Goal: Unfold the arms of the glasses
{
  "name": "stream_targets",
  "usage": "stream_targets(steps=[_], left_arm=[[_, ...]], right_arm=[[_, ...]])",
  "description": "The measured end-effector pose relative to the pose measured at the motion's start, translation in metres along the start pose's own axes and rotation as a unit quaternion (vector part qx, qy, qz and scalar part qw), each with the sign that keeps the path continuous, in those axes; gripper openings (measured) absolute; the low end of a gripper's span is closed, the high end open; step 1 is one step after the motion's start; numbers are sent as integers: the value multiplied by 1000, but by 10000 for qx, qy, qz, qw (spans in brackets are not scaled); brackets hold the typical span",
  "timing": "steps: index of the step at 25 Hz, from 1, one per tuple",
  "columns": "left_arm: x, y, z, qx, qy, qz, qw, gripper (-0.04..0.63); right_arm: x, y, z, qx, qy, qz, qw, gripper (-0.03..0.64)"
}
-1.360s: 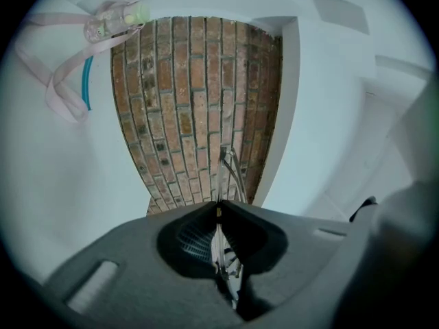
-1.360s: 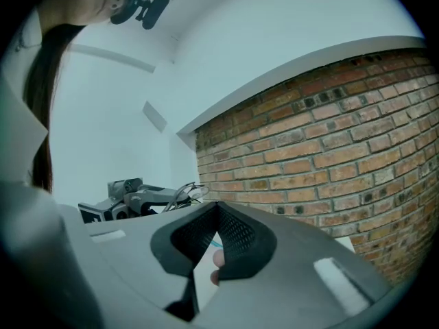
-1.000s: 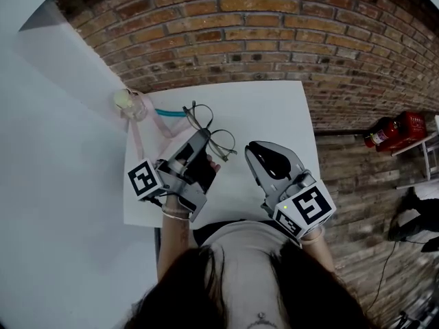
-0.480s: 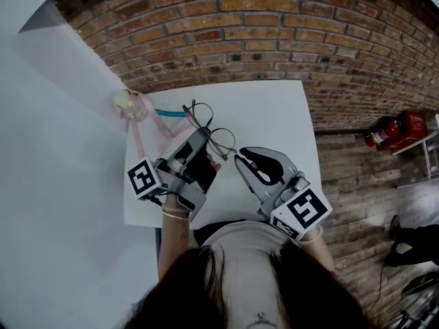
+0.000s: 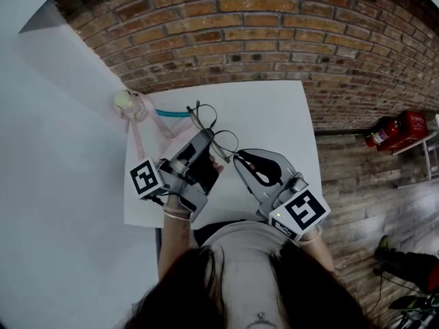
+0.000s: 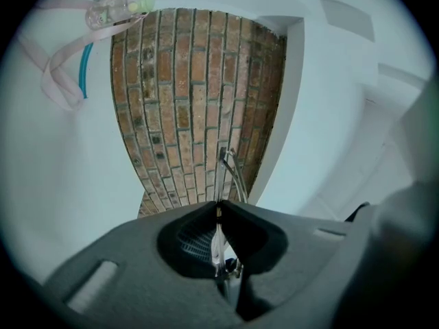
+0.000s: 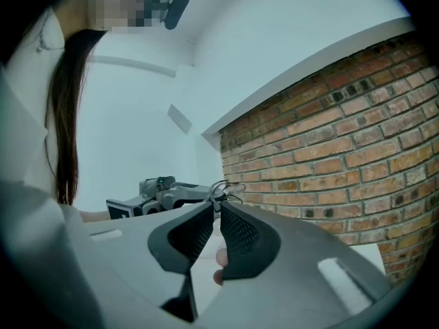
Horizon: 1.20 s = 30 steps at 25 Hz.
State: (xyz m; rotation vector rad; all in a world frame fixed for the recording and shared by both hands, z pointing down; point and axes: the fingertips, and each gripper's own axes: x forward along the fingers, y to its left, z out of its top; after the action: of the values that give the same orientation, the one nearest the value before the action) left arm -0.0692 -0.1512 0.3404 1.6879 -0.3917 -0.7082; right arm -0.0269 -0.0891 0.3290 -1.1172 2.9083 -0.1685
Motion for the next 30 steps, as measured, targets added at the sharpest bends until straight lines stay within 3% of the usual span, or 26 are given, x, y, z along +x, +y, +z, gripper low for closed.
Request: stream_targets(steps=[14, 30], left_arm=[[-1, 10, -5, 168, 113, 217, 9996, 24], [4, 20, -21, 282, 301, 397, 9984, 23]], right_arm=[[-4, 2, 22, -55, -420, 37, 9991, 37], [-17, -6, 43, -135, -558, 6, 9983, 37]])
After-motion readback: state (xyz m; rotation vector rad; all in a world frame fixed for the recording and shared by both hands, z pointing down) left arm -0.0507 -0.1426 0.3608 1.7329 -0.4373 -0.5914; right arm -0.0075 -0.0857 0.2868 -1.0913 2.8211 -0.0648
